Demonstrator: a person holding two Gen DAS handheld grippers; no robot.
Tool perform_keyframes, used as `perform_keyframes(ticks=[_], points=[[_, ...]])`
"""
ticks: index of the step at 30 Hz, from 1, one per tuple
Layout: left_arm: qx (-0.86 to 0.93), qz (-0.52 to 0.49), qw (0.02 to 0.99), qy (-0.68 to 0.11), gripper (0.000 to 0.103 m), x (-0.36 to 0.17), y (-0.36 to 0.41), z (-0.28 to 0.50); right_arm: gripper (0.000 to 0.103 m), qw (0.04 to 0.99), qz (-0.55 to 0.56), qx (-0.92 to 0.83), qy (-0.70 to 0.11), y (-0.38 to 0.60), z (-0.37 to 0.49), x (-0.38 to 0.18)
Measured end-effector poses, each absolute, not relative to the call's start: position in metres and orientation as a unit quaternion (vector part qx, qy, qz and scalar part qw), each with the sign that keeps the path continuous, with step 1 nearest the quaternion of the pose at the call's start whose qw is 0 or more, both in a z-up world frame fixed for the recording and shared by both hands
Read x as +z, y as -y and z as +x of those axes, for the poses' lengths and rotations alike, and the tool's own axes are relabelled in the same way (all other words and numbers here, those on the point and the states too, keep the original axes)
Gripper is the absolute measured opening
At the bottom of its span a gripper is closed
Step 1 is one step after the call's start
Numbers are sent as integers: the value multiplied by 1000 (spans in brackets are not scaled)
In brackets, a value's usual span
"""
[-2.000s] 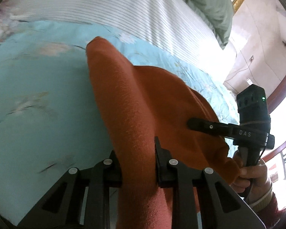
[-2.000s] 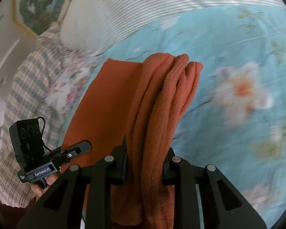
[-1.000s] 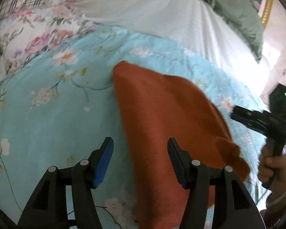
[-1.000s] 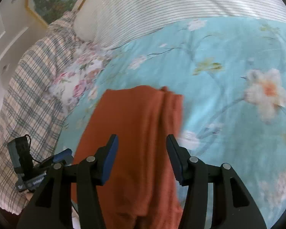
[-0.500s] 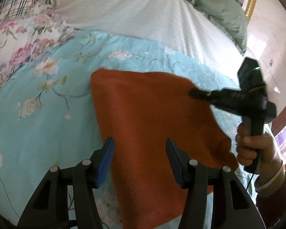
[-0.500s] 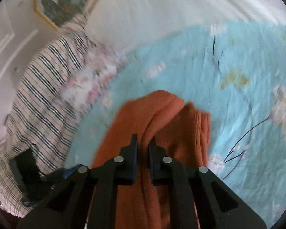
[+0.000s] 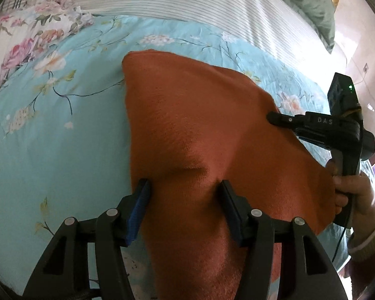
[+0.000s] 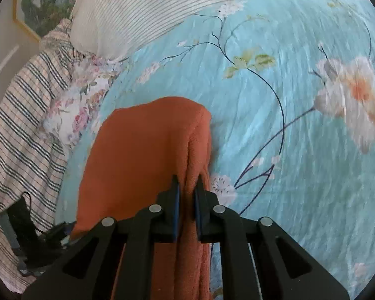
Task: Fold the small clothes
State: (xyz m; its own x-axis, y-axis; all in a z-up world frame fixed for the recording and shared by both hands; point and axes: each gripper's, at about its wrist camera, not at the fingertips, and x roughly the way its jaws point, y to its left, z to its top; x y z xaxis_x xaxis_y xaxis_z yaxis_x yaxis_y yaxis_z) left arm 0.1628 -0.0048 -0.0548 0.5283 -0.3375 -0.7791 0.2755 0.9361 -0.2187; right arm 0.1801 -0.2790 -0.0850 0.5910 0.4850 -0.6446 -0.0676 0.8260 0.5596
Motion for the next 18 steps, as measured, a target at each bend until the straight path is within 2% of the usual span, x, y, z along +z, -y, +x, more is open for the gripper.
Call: perform_keyframes(ticks=[5, 8, 9, 14, 18], points=[[-172, -38, 871, -459, 57, -48, -1, 158, 20, 861, 238, 155, -422, 276, 167, -68], [-170, -34, 874, -454, 56, -40, -9, 143, 39, 868, 237, 155, -408, 279, 142, -55], [-168, -32, 875, -454, 56, -37, -12, 136, 41, 870, 240, 153, -403, 281, 132, -52], [-160, -52, 875, -454, 56, -31, -33, 108, 41, 871, 253, 154, -392, 282, 89, -46], [-173, -53, 884, -430, 56, -17, -36, 93, 41, 863, 257, 176, -397, 268, 88, -44]])
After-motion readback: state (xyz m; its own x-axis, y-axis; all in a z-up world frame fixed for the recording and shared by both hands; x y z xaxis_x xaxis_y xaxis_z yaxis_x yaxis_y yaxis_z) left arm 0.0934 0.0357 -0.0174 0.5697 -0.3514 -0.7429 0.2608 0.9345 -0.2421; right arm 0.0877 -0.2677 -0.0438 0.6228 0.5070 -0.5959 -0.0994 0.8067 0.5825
